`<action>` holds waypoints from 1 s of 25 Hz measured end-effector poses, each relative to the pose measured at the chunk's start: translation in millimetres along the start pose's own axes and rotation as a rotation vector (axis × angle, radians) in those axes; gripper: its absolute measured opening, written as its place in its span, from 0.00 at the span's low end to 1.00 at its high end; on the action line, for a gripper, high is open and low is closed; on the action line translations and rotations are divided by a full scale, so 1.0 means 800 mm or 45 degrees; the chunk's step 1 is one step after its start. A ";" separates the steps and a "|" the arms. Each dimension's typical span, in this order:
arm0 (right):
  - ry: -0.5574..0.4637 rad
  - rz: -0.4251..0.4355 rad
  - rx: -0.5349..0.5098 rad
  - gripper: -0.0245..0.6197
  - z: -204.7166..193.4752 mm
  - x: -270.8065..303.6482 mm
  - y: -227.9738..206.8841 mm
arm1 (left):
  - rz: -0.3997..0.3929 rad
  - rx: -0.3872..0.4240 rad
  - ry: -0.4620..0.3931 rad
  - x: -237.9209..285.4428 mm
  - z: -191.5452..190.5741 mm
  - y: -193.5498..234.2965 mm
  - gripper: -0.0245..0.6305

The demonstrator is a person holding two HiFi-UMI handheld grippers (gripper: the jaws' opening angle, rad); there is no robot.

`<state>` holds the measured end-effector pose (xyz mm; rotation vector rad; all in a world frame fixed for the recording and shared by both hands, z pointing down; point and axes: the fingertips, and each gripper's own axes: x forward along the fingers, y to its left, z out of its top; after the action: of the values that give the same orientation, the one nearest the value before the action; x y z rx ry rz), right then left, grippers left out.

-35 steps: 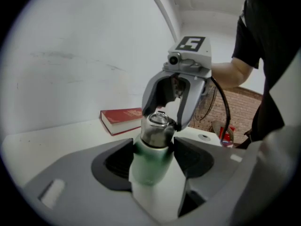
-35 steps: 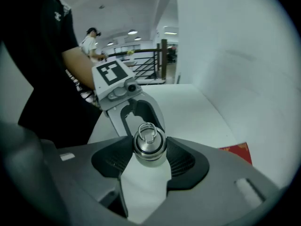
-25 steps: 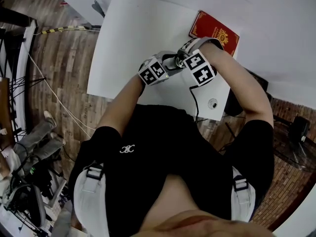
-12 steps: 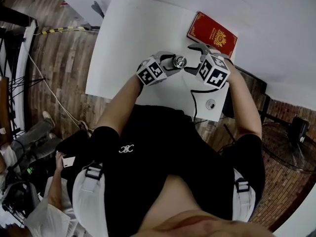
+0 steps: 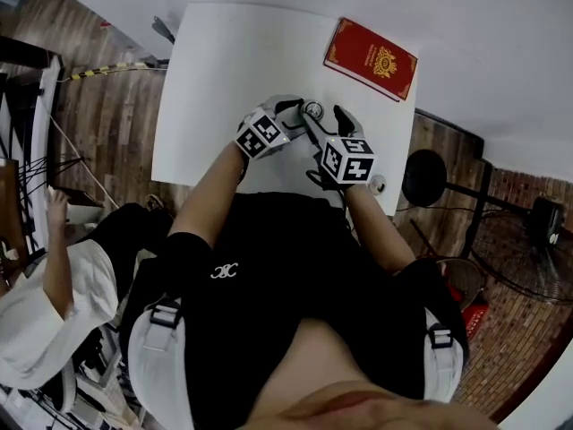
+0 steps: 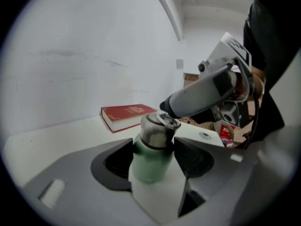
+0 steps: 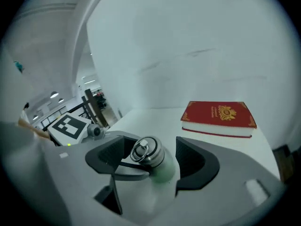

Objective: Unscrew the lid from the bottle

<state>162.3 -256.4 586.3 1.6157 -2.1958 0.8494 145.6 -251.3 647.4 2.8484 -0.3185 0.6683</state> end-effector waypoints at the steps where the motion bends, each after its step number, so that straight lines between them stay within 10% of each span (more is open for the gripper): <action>1: -0.005 -0.040 0.038 0.57 -0.002 0.001 -0.001 | 0.000 -0.001 0.000 0.000 0.000 0.000 0.53; 16: 0.165 0.074 -0.230 0.41 -0.009 0.022 0.014 | -0.008 -0.014 -0.014 -0.001 0.002 0.000 0.53; 25: 0.594 0.437 -0.861 0.41 -0.023 0.025 0.025 | 0.002 -0.027 -0.011 0.002 0.001 -0.002 0.53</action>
<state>134.6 -256.4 605.8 0.6625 -2.1011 0.4152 147.9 -250.5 647.2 2.8319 -0.3272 0.6492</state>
